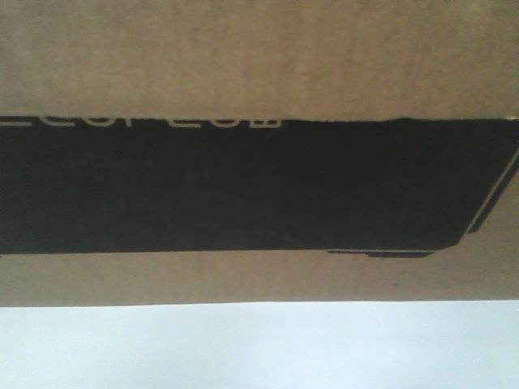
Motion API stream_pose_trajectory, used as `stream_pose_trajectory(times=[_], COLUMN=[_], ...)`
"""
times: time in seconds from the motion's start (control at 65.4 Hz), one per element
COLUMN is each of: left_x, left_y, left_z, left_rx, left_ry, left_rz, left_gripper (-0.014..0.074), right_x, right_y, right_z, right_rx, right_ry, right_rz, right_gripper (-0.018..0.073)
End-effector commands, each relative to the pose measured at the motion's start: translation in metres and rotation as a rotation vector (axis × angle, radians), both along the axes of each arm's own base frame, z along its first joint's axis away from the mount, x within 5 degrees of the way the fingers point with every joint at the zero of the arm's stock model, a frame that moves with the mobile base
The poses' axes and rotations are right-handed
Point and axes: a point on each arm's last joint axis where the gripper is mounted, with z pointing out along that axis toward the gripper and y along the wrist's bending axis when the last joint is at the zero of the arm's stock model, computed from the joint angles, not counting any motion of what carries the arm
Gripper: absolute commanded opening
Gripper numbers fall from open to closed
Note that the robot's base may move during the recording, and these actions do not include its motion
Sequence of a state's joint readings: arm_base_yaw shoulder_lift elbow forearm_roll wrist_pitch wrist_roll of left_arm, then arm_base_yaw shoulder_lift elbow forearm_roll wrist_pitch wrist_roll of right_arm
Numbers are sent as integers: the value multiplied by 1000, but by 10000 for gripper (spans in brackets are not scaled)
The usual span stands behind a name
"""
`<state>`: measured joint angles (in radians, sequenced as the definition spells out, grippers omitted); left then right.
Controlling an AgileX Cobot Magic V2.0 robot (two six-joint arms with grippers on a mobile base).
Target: Grab box from left shelf to table start
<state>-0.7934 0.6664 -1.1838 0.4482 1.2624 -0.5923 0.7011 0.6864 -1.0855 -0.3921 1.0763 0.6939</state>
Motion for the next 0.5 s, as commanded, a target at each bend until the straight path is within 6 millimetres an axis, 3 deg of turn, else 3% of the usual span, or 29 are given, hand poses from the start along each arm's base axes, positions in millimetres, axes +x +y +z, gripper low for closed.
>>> stream_pose_trajectory(times=[0.0,0.489], left_x=[-6,-6], left_y=[5,5], left_z=[15,15], left_rx=[-50,-50], left_ry=[-78,-78], left_rz=[-32,-32], left_gripper=[-97,-97], right_x=[2,2], right_y=[-8,-8], right_z=[18,17], right_rx=[-37,-37], right_ry=[-150,-150], right_rz=[-31,-31], right_gripper=[58,58])
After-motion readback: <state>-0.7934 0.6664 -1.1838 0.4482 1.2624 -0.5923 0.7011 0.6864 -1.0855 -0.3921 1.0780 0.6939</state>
